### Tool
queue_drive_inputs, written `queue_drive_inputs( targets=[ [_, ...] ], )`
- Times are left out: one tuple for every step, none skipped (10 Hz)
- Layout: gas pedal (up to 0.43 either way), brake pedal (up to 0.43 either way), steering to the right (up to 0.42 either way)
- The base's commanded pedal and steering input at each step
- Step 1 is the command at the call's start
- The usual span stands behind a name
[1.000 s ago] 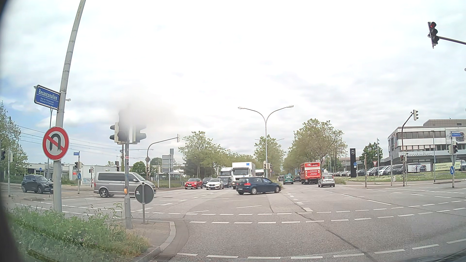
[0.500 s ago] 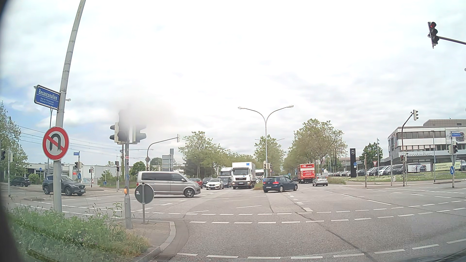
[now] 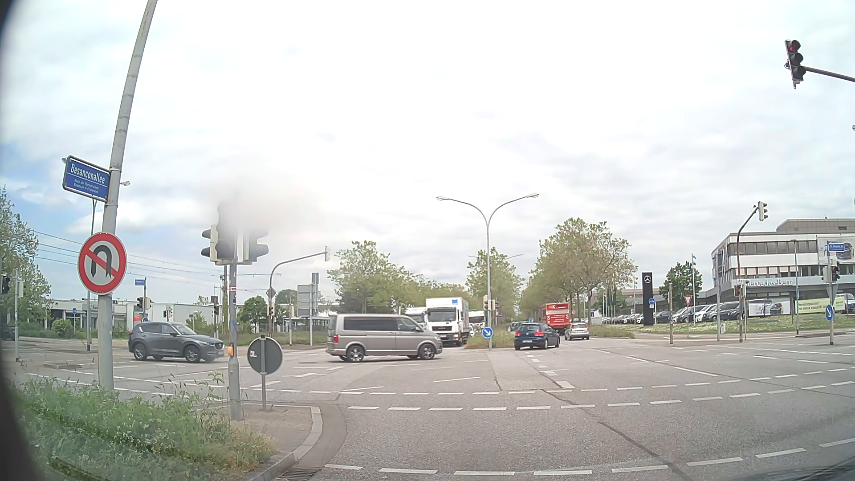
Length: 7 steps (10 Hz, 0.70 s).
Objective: Follow the waypoints while adhering to traffic rules and regulations
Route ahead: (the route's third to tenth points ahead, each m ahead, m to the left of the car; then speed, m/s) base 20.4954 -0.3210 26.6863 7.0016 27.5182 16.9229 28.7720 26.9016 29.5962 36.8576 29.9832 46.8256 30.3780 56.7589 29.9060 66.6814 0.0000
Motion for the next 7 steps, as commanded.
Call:
queue_drive_inputs(
  targets=[
    [0.000, 0.280, -0.006],
    [0.000, 0.280, -0.006],
    [0.000, 0.280, -0.006],
    [0.000, 0.280, -0.006],
    [0.000, 0.280, -0.006],
    [0.000, 0.280, -0.006],
    [0.000, 0.280, -0.006]
  ],
)
